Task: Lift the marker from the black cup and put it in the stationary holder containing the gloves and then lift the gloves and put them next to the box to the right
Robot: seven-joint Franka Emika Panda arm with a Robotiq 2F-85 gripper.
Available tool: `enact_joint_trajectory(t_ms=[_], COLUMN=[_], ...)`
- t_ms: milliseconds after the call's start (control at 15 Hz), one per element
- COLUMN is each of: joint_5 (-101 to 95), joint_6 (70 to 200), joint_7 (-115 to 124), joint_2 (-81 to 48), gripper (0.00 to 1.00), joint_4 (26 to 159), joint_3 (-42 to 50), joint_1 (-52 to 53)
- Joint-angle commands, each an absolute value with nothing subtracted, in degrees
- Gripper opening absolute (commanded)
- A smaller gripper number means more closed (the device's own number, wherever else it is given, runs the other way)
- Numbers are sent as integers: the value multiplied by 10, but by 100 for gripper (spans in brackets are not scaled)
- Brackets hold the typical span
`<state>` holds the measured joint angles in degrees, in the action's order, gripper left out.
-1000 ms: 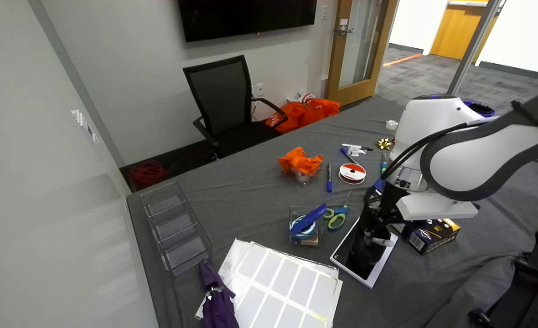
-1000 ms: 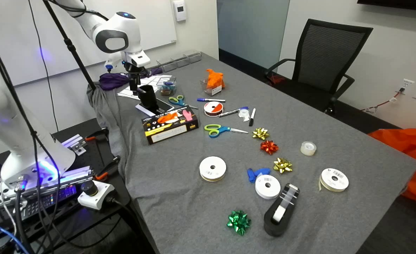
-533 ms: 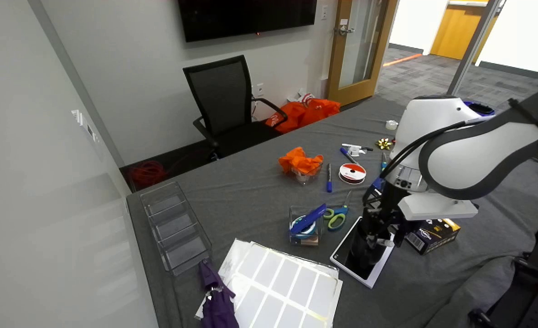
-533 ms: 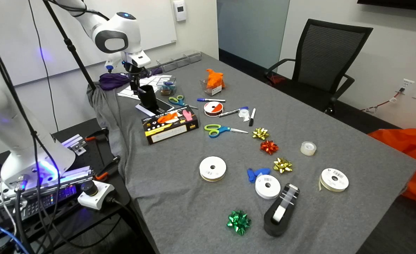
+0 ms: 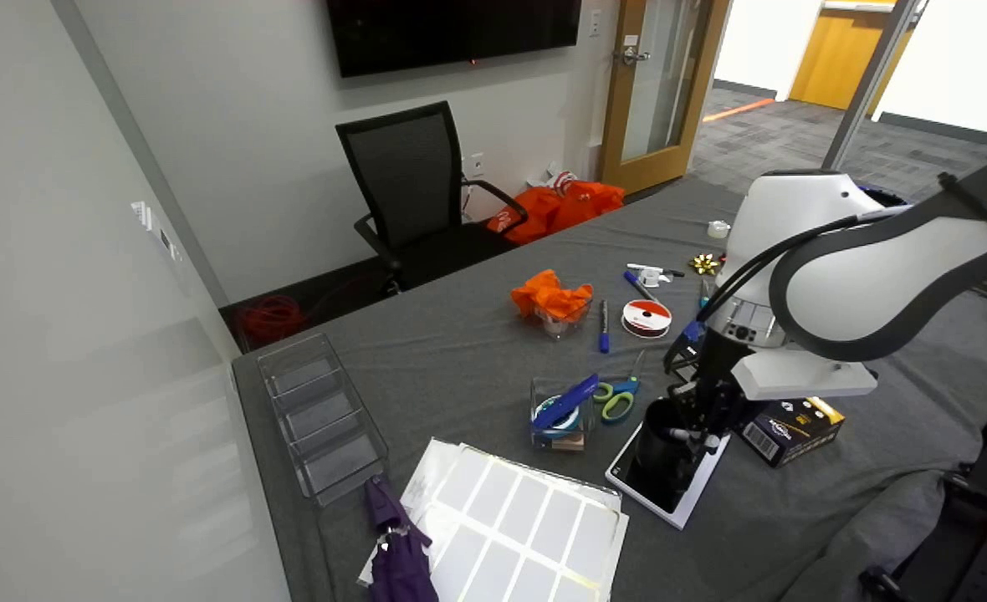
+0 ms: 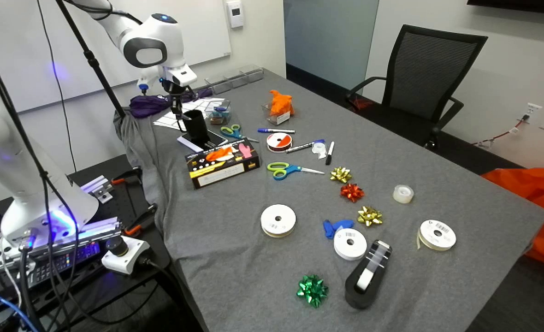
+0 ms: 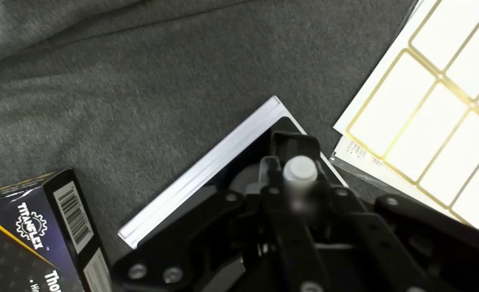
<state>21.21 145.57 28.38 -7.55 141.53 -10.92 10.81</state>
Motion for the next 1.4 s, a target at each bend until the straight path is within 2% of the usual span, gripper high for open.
enact_joint_trajectory(t_ms=[0,267,800,1333], joint_5=[229,251,340,390], joint_6=[1455,1417,1237,1186], joint_7=[258,237,212,211], joint_2=[-73,-42,99,176], gripper=[4,4,4,4], joint_4=[1421,1435,1454,1441], joint_3=[-109,-112,-103,-100], joint_1=[107,102,106,108])
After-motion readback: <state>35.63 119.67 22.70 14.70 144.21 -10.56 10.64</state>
